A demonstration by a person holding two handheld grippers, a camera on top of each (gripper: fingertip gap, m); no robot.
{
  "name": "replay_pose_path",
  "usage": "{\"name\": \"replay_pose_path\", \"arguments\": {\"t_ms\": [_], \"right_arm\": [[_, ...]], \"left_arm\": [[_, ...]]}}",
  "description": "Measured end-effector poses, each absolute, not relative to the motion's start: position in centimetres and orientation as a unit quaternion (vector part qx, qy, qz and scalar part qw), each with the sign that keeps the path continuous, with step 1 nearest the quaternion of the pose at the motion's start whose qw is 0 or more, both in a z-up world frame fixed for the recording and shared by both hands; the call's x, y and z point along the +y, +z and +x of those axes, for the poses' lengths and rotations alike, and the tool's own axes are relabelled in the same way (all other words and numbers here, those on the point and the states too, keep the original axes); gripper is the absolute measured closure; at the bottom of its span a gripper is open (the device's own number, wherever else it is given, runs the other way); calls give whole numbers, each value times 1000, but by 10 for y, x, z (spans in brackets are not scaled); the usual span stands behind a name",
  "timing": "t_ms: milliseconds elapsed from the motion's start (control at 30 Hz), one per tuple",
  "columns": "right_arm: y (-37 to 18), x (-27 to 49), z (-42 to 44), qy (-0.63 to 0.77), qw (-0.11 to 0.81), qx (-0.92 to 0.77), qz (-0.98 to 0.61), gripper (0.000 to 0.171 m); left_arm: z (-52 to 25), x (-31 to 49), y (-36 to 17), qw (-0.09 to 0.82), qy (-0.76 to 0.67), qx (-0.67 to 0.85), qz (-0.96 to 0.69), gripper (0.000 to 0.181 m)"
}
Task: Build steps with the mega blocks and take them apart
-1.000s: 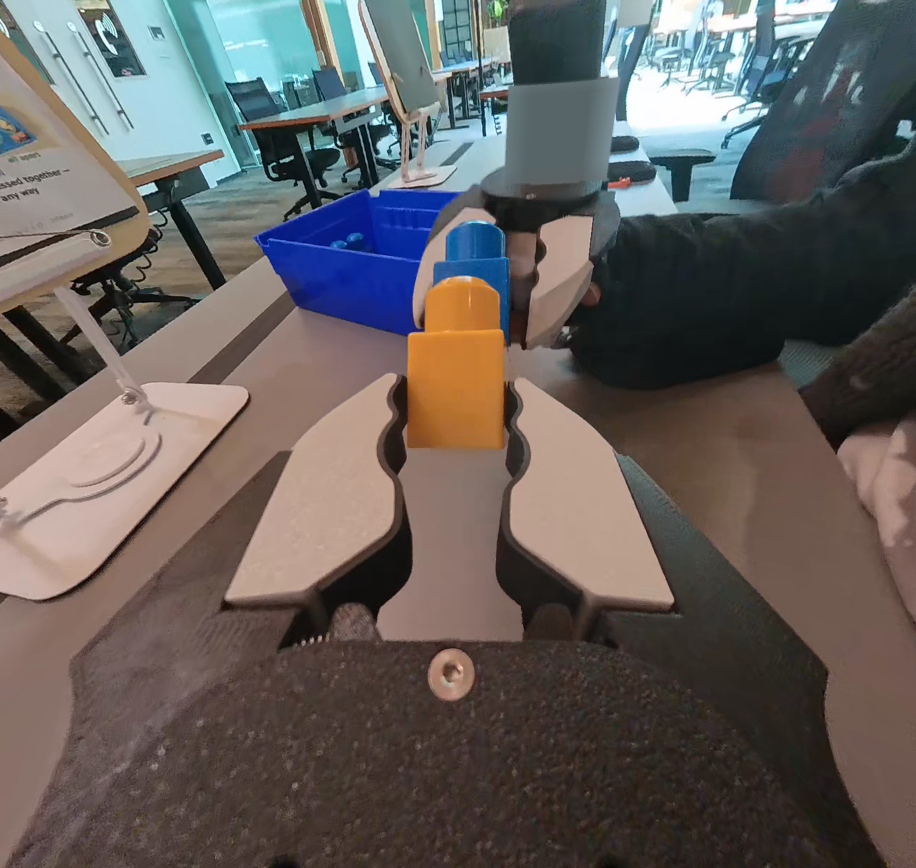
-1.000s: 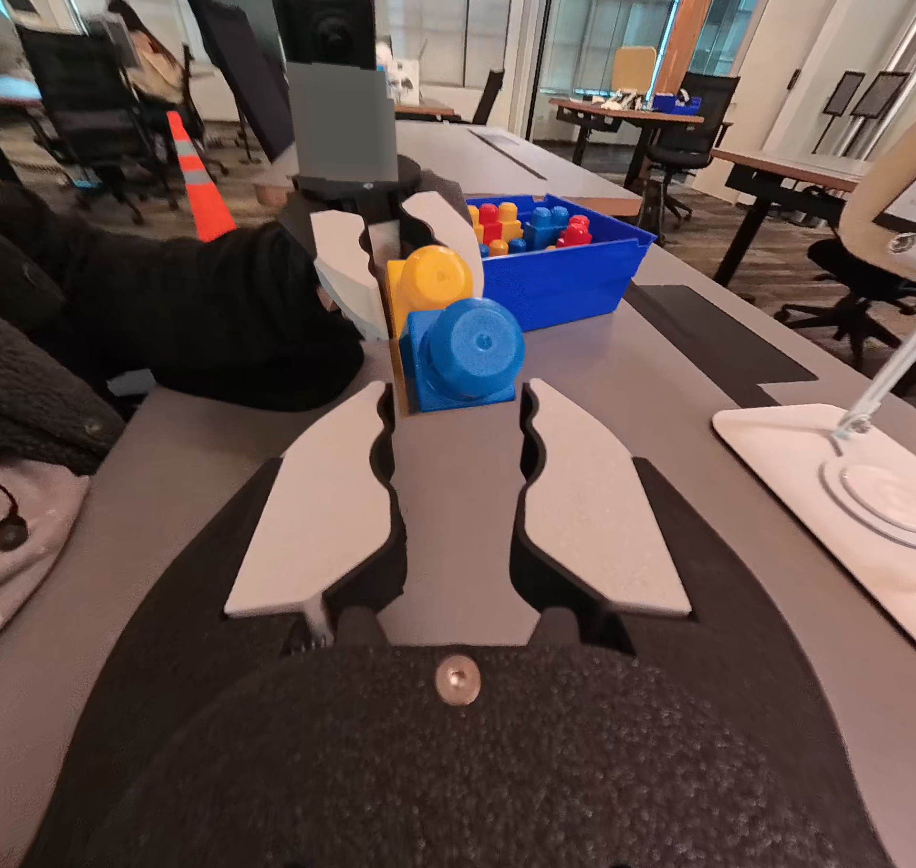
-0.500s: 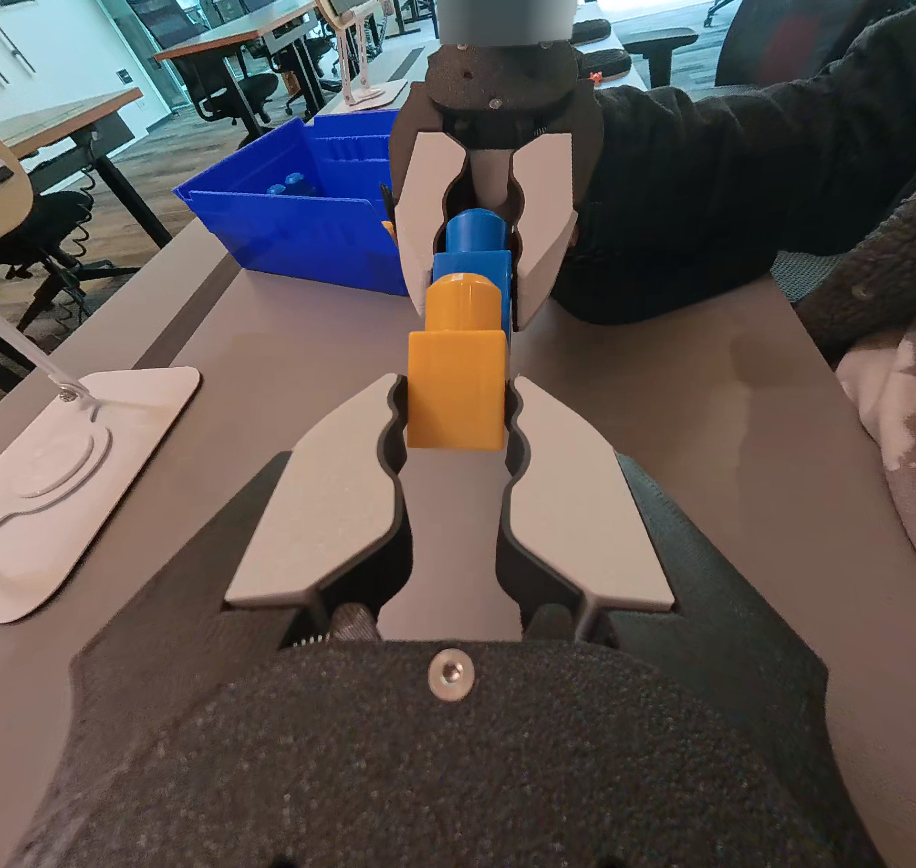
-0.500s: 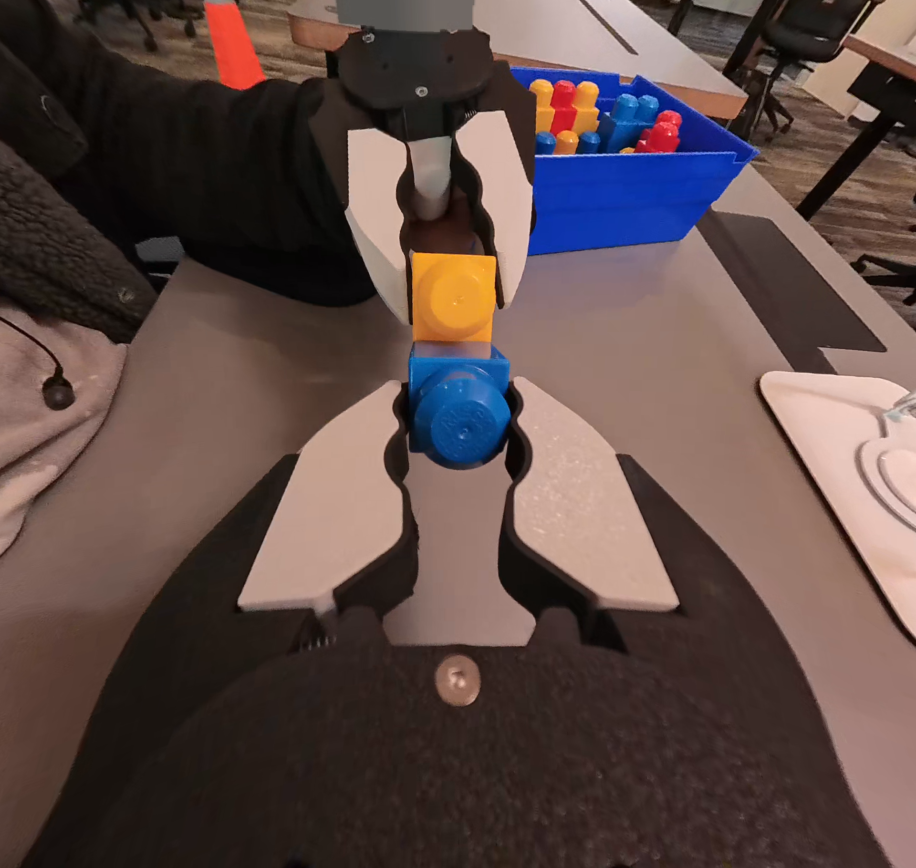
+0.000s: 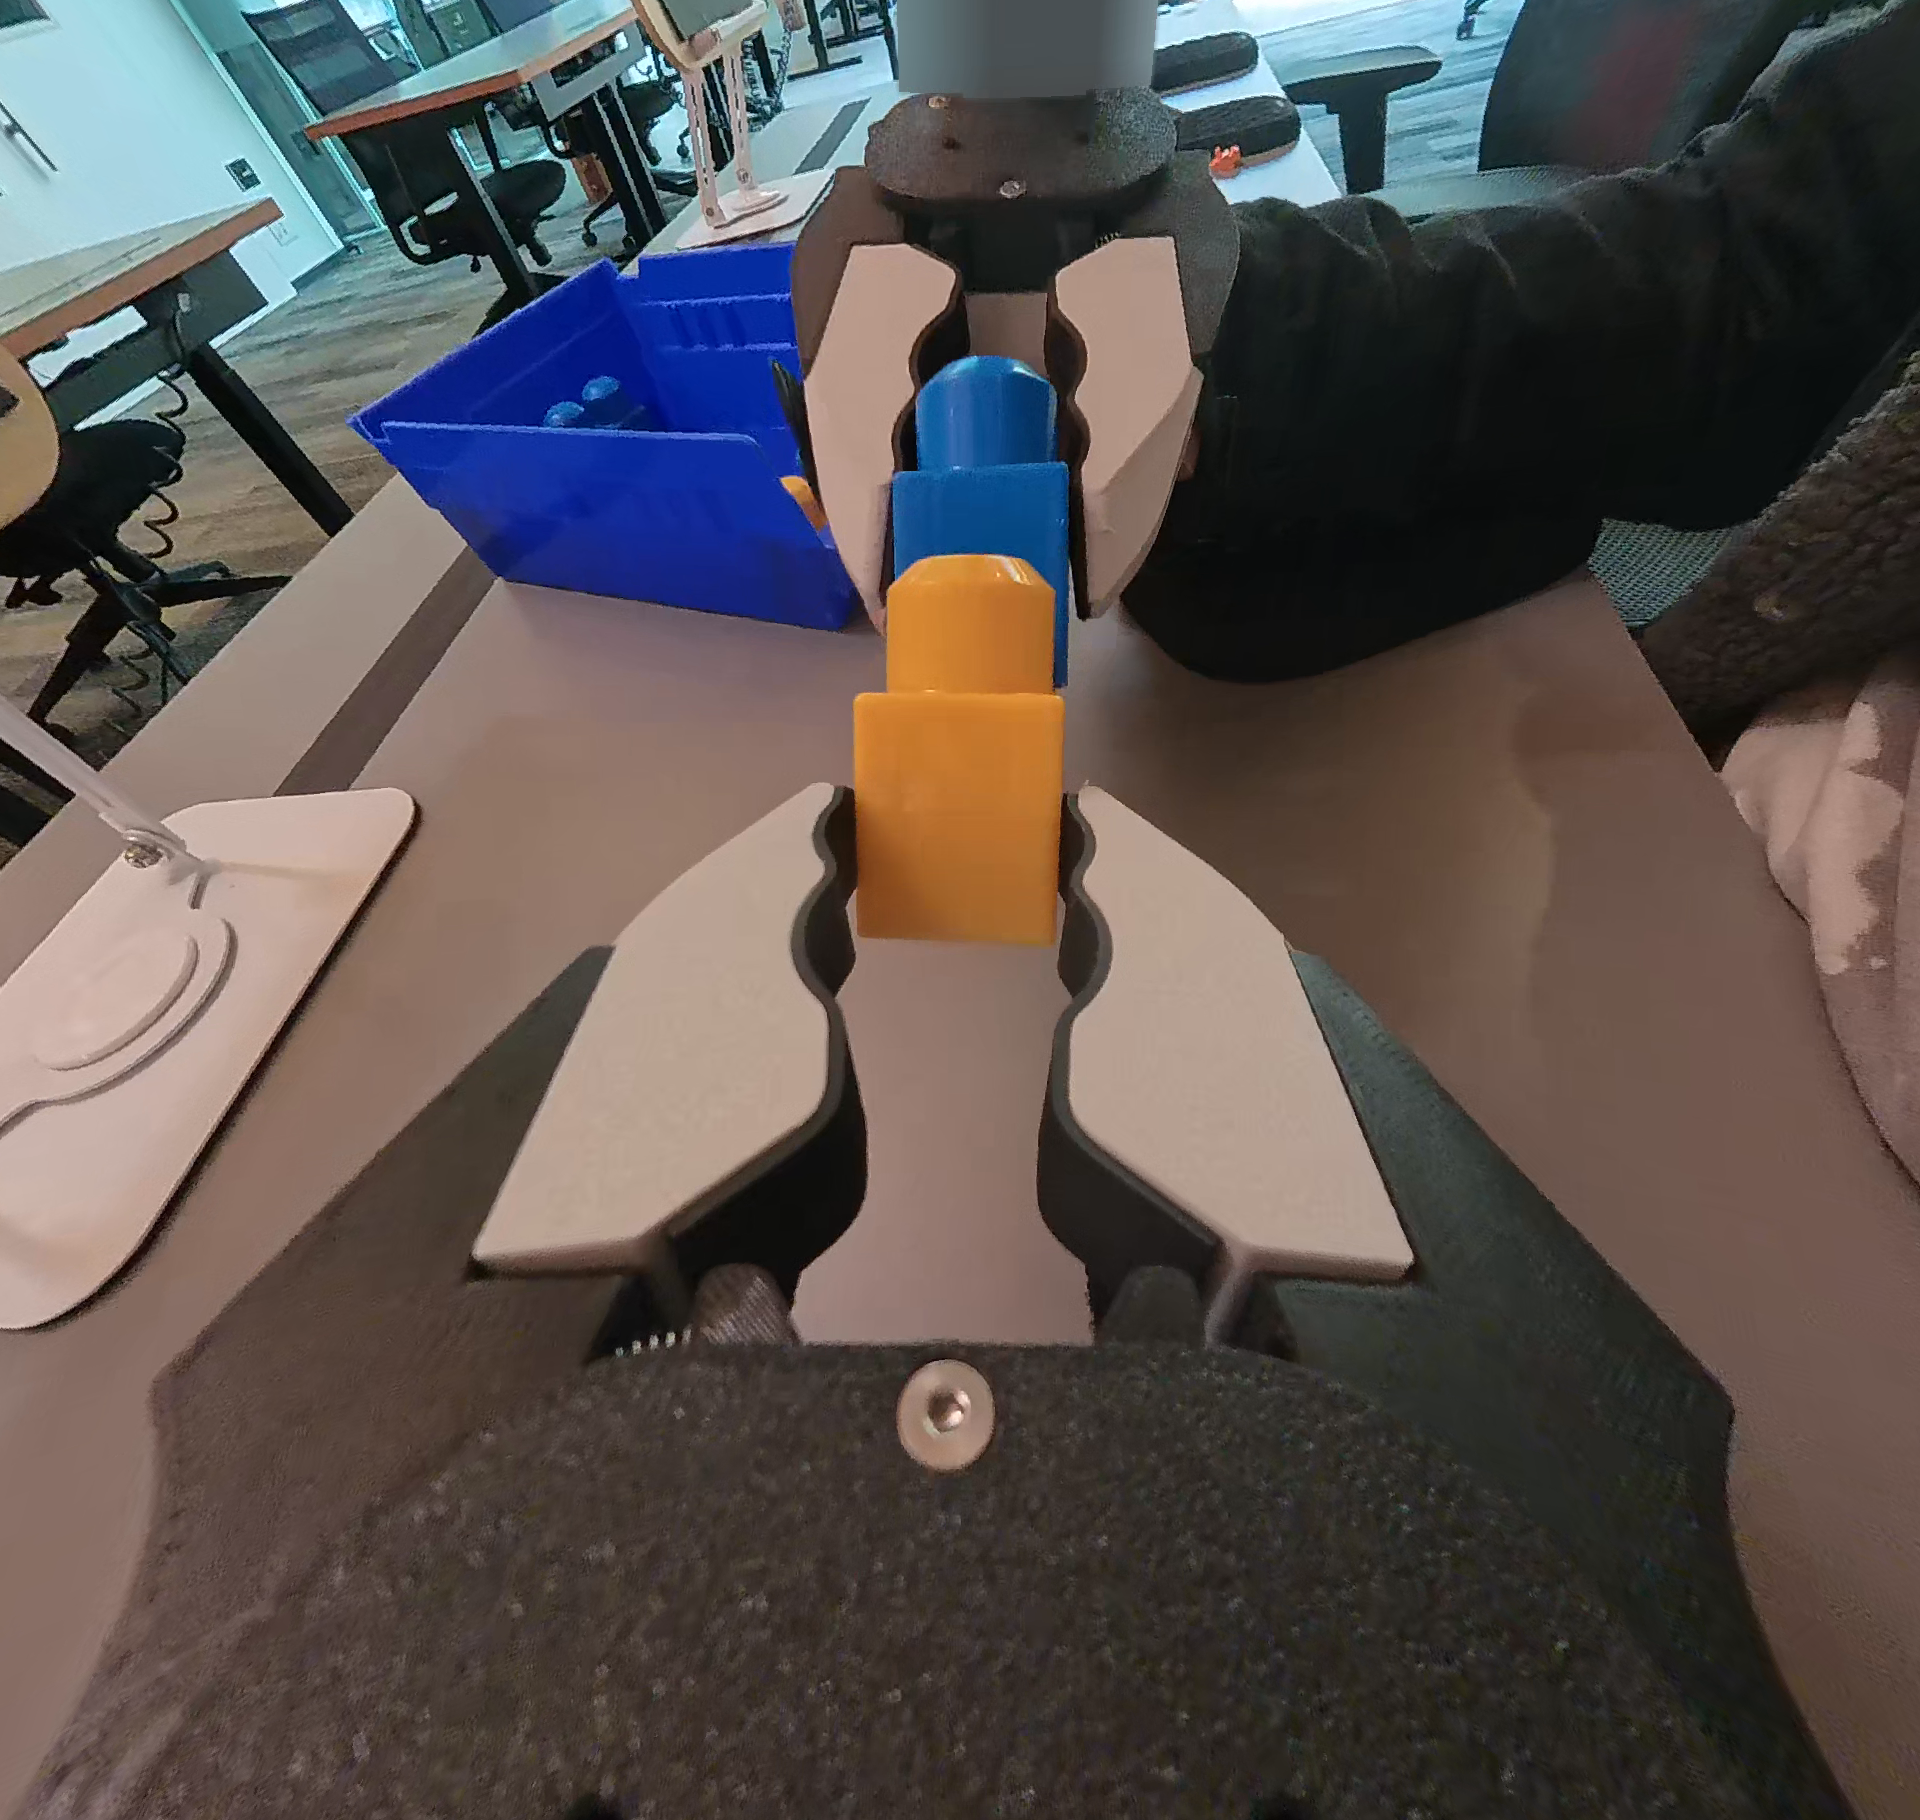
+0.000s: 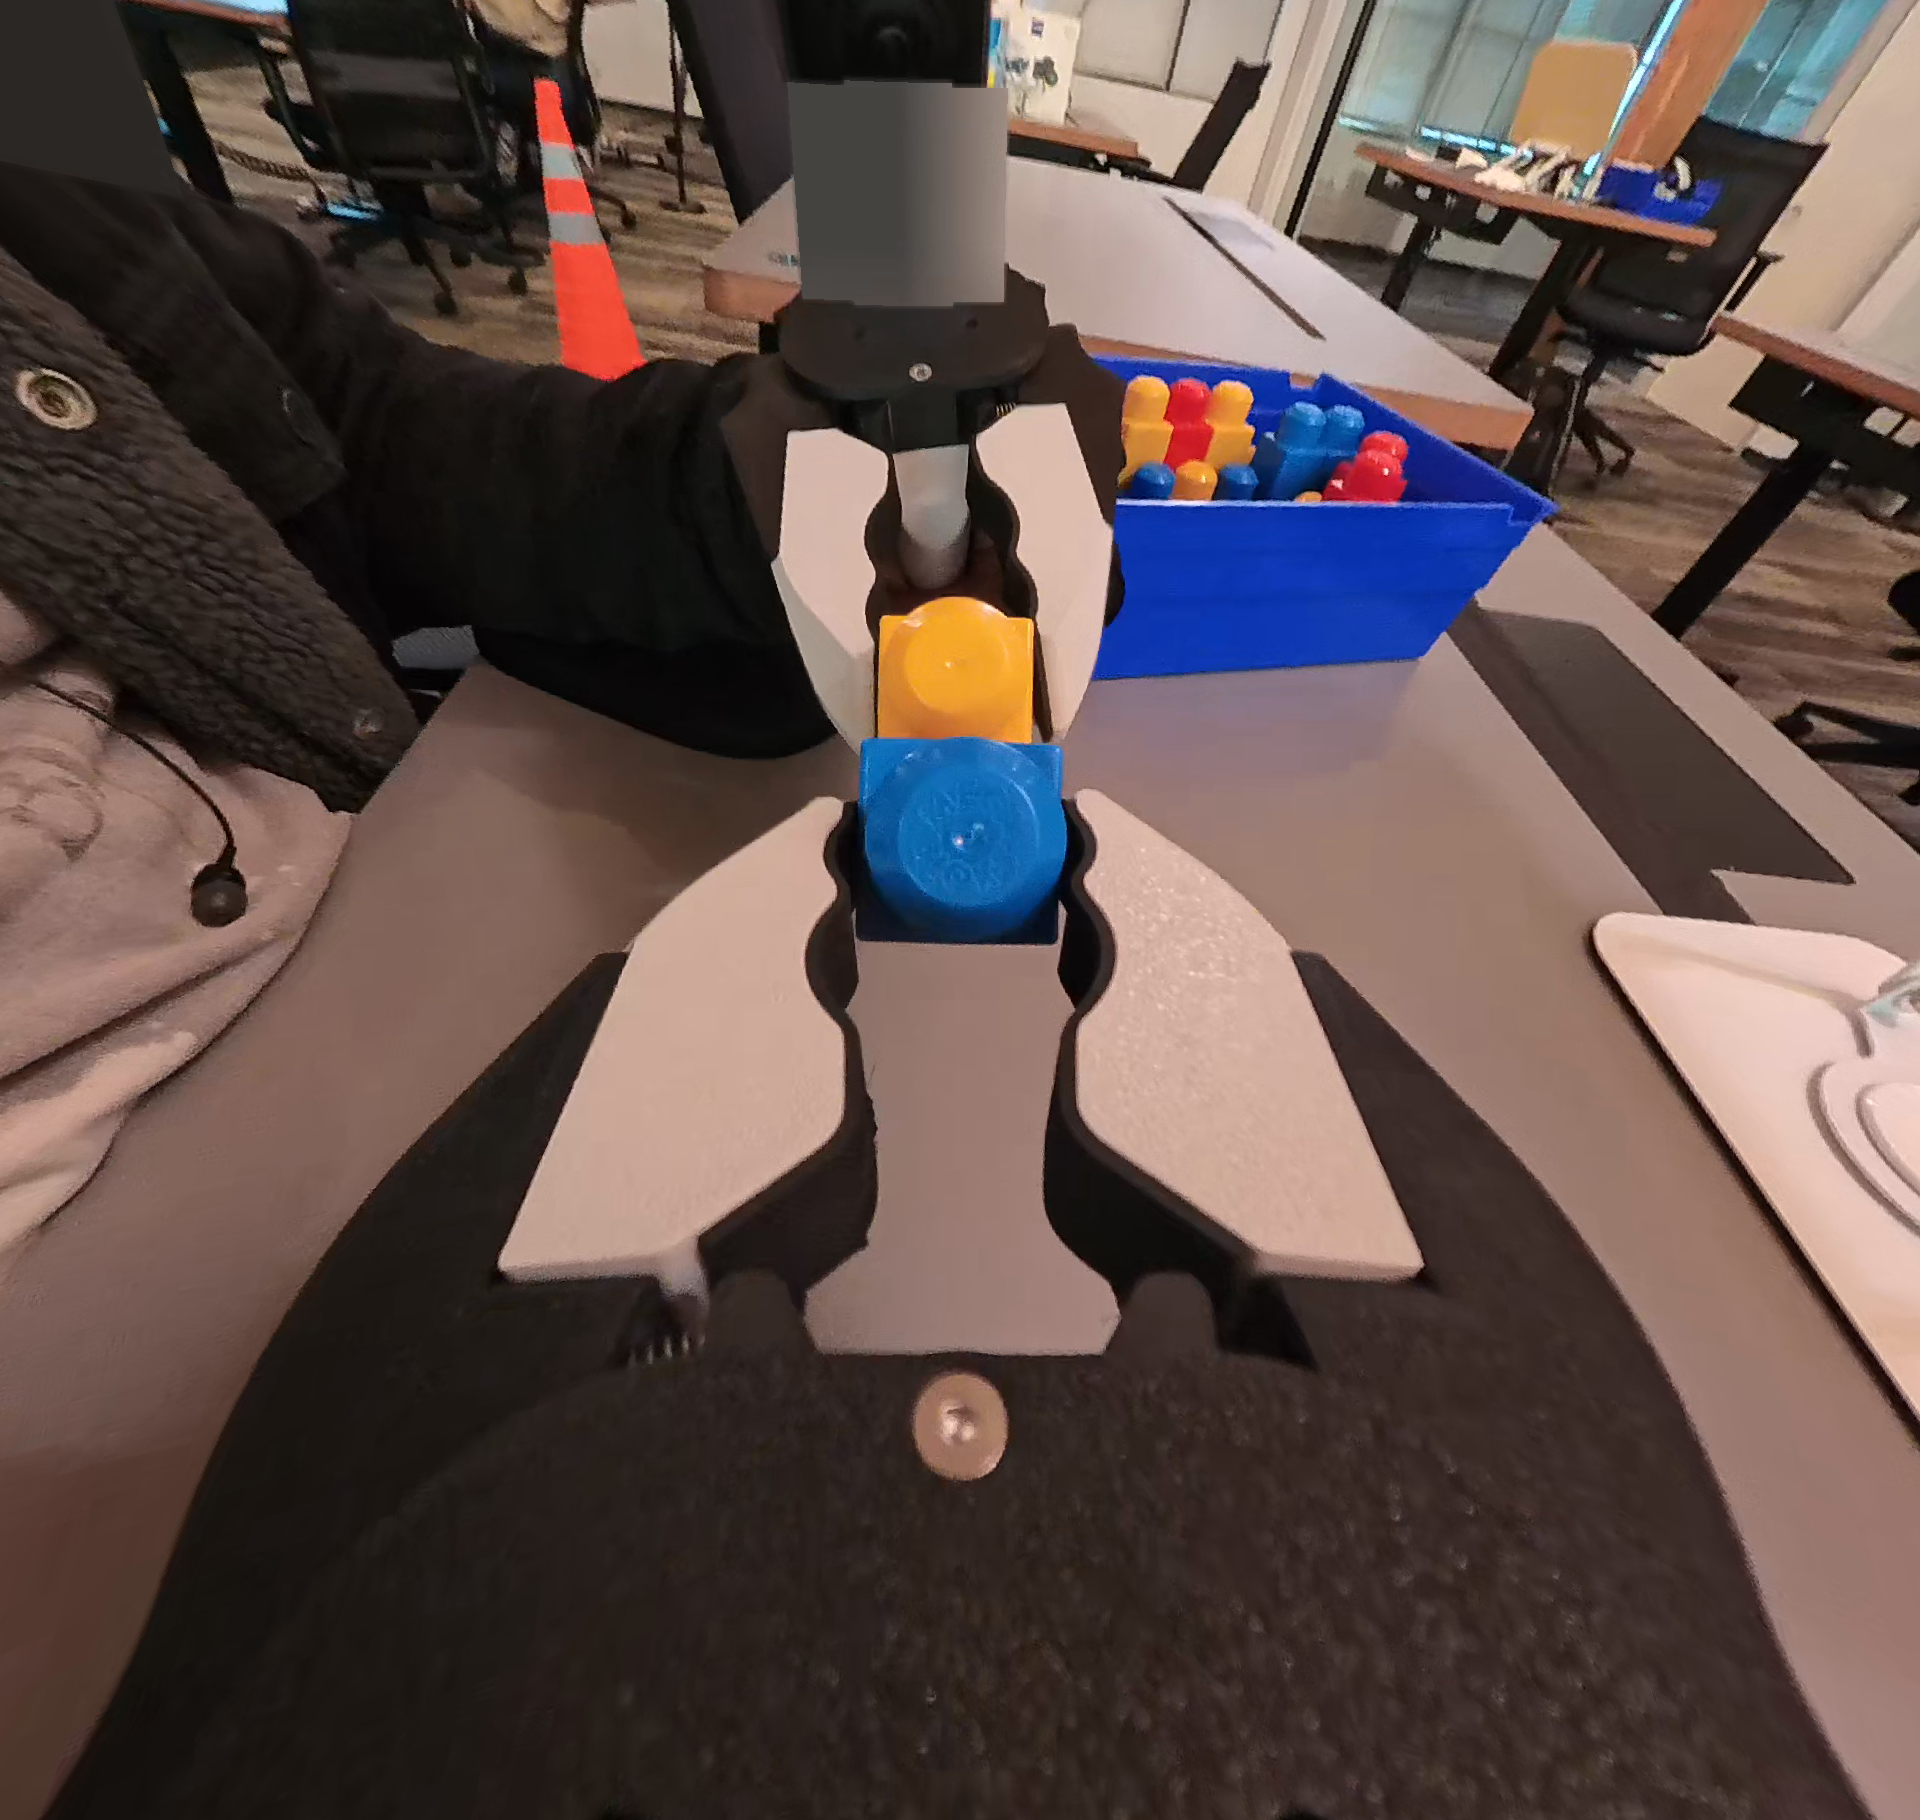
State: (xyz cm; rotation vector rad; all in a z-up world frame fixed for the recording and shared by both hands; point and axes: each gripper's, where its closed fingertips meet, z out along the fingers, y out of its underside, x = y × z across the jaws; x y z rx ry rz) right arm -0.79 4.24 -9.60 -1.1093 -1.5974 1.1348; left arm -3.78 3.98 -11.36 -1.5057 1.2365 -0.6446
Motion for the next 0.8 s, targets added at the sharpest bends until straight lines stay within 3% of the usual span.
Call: {"name": "replay_pose_path", "arguments": {"t_ms": [567, 667, 800], "right_arm": [[-83, 38, -5, 479, 444, -627, -424, 135], [-38, 48, 20, 542, 497, -555, -388, 136], [-15, 65, 45, 496, 563, -530, -394, 135]], "left_arm": [[-38, 39, -115, 512, -266, 520, -629, 144], [-56, 49, -124, 512, -243, 507, -650, 144], [-63, 55, -96, 559, -261, 465, -636, 144]]}}
